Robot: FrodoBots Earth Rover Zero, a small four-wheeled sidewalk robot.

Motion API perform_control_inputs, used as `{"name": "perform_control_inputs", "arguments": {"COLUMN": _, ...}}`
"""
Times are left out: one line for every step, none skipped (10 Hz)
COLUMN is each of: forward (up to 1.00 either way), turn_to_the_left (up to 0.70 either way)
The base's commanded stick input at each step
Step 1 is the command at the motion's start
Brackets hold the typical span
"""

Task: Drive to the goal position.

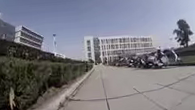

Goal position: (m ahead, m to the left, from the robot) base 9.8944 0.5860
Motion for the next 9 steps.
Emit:
{"name": "perform_control_inputs", "arguments": {"forward": 0.5, "turn_to_the_left": 0.0}}
{"name": "perform_control_inputs", "arguments": {"forward": 0.5, "turn_to_the_left": 0.0}}
{"name": "perform_control_inputs", "arguments": {"forward": 0.5, "turn_to_the_left": 0.0}}
{"name": "perform_control_inputs", "arguments": {"forward": 0.5, "turn_to_the_left": 0.0}}
{"name": "perform_control_inputs", "arguments": {"forward": 0.5, "turn_to_the_left": 0.0}}
{"name": "perform_control_inputs", "arguments": {"forward": 0.5, "turn_to_the_left": 0.0}}
{"name": "perform_control_inputs", "arguments": {"forward": 0.5, "turn_to_the_left": 0.0}}
{"name": "perform_control_inputs", "arguments": {"forward": 0.5, "turn_to_the_left": 0.0}}
{"name": "perform_control_inputs", "arguments": {"forward": 0.5, "turn_to_the_left": 0.0}}
